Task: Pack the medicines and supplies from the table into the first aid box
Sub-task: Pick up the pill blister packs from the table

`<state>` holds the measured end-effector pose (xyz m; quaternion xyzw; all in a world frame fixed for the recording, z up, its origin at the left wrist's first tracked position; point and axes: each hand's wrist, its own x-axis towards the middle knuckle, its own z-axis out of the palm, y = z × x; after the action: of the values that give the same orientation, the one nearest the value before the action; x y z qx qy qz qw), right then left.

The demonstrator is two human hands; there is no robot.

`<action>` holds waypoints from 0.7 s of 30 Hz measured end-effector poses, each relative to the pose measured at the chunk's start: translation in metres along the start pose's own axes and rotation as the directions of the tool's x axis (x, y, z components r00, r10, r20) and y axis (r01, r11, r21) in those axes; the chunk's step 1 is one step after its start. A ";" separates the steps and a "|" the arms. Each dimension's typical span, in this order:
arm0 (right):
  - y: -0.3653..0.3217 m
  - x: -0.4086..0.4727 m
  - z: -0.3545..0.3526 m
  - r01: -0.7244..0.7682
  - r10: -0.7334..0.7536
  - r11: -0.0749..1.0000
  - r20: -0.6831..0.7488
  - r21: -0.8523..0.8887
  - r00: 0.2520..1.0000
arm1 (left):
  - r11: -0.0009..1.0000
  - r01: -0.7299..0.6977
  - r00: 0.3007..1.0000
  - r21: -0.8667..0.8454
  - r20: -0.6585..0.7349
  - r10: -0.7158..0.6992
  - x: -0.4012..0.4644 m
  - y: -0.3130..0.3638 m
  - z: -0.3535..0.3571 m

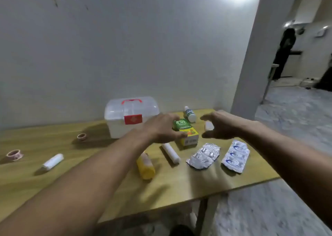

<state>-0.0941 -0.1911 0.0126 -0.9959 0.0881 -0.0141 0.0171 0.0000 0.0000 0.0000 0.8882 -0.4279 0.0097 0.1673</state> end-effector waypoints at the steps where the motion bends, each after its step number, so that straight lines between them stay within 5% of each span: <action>1: 0.006 -0.009 0.006 -0.034 0.035 0.999 0.013 -0.008 0.999 | 1.000 -0.020 1.000 0.004 0.024 0.020 -0.002 0.008 0.010; 8: 0.049 -0.061 0.066 -0.190 0.188 0.982 0.164 -0.006 0.968 | 0.990 -0.139 0.973 -0.026 0.184 0.141 -0.004 0.055 0.082; 13: 0.067 -0.085 0.089 -0.129 0.121 0.991 0.197 0.032 0.973 | 0.991 -0.133 0.938 0.022 0.326 0.119 0.000 0.063 0.115; 21: 0.087 -0.132 0.106 -0.007 0.025 0.979 0.084 -0.206 0.996 | 0.978 -0.209 0.958 -0.012 0.197 0.207 -0.024 0.080 0.130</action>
<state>-0.2361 -0.2505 -0.1001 -0.9913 0.0960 0.0384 -0.0820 -0.0923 -0.0680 -0.1032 0.8355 -0.5334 -0.0588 0.1181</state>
